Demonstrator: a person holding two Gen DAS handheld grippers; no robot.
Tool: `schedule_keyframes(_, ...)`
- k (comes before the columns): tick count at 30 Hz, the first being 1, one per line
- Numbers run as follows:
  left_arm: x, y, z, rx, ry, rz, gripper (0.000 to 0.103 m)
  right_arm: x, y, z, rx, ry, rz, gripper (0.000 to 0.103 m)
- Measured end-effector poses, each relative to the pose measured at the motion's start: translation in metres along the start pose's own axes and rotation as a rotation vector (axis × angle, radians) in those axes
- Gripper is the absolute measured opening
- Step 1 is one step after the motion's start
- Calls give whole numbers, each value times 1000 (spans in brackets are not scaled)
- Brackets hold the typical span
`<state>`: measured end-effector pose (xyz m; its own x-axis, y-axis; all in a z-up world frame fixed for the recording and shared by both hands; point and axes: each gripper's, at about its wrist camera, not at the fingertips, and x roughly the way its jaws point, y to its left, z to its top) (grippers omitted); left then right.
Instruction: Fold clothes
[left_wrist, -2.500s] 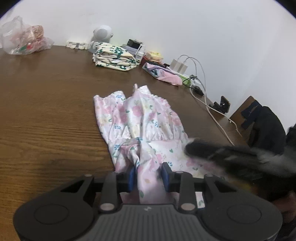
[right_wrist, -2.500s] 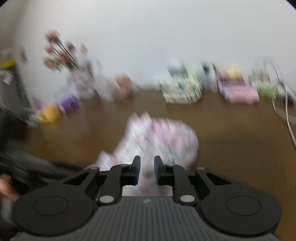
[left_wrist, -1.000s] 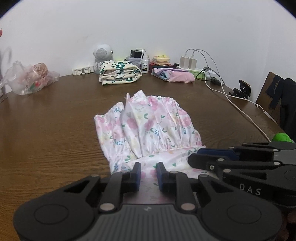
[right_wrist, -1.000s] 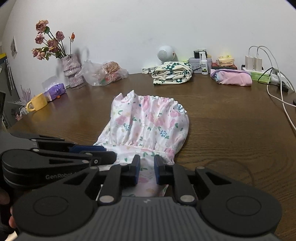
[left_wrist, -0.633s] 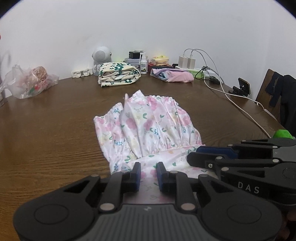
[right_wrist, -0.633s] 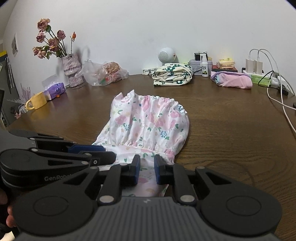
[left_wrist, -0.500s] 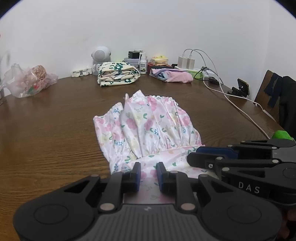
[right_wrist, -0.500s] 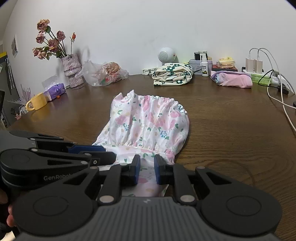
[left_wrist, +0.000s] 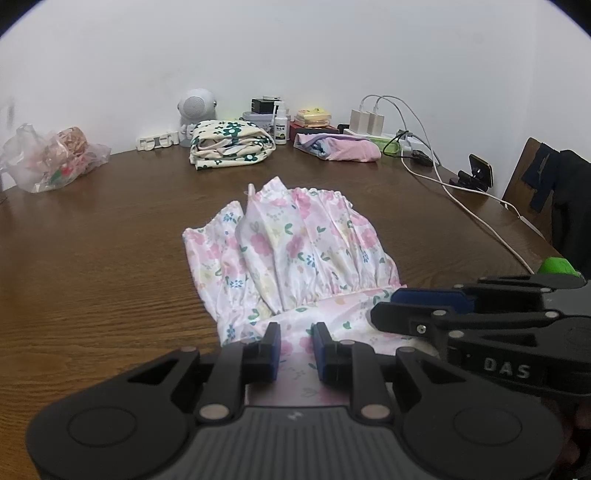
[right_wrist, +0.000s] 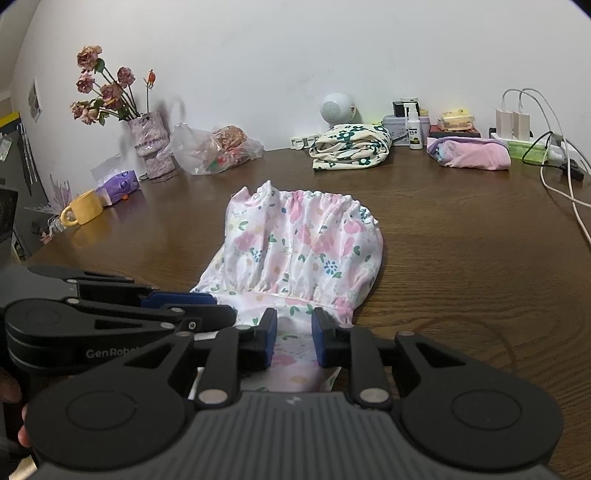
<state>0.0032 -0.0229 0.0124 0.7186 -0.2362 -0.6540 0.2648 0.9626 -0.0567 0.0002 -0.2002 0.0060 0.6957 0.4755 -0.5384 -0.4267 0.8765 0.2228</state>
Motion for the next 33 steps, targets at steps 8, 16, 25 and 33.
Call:
schedule_keyframes(8, -9, -8, -4, 2, 7, 21, 18, -59, 5, -19, -141, -54, 119, 80)
schedule_keyframes(16, -18, -5, -9, -18, 18, -14, 18, -72, 11, -47, -240, 9, 154, 72)
schedule_keyframes(25, -31, 22, -9, -25, 68, -206, 38, -71, -7, -34, -94, -7, 323, 25)
schedule_keyframes(33, -108, 41, -40, 230, -344, -371, 100, -71, -43, -10, 87, 9, 434, 21)
